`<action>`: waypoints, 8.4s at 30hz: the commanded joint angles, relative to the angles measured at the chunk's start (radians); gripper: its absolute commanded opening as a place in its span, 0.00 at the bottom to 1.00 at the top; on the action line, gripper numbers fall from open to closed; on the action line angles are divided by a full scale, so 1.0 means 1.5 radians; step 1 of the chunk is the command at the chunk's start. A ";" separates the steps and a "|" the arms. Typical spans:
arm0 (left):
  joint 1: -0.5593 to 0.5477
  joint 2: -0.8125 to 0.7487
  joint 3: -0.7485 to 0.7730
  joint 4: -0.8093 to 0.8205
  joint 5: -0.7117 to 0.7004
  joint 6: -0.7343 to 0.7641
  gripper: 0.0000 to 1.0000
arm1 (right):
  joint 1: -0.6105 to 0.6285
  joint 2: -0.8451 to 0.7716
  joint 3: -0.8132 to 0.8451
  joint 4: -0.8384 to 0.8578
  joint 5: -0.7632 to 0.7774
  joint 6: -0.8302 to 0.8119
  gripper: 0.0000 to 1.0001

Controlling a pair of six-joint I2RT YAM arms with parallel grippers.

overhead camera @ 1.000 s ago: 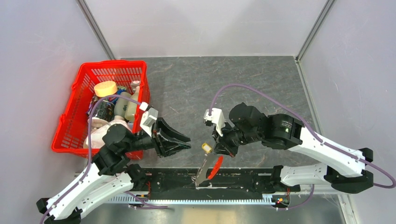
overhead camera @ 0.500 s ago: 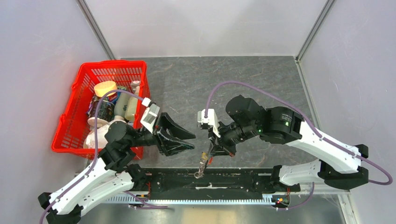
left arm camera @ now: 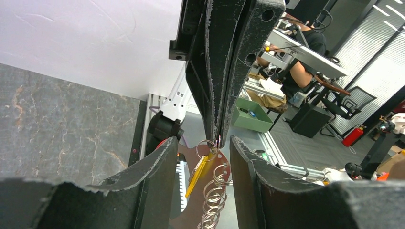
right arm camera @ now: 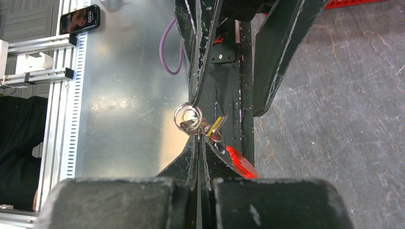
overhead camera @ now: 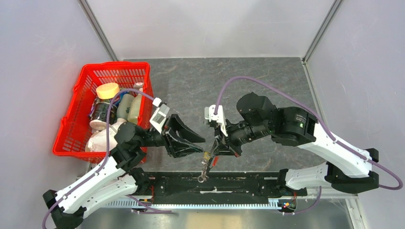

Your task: Put the keys on the keyring

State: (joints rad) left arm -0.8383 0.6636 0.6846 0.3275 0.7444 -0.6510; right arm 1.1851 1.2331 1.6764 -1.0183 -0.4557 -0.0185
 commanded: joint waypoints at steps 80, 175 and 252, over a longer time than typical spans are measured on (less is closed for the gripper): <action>-0.003 0.031 0.002 0.129 0.046 -0.062 0.02 | 0.003 -0.025 -0.008 0.129 0.054 0.072 0.13; -0.003 0.062 0.203 -0.376 0.113 0.211 0.07 | -0.034 0.015 -0.015 0.126 -0.055 0.106 0.00; -0.003 0.130 0.262 0.024 0.068 0.137 0.34 | -0.034 -0.167 -0.099 0.485 0.097 0.259 0.00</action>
State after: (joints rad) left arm -0.8402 0.8551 1.0729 0.3218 0.8223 -0.4271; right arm 1.1347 0.9840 1.4765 -0.3515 -0.3092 0.3595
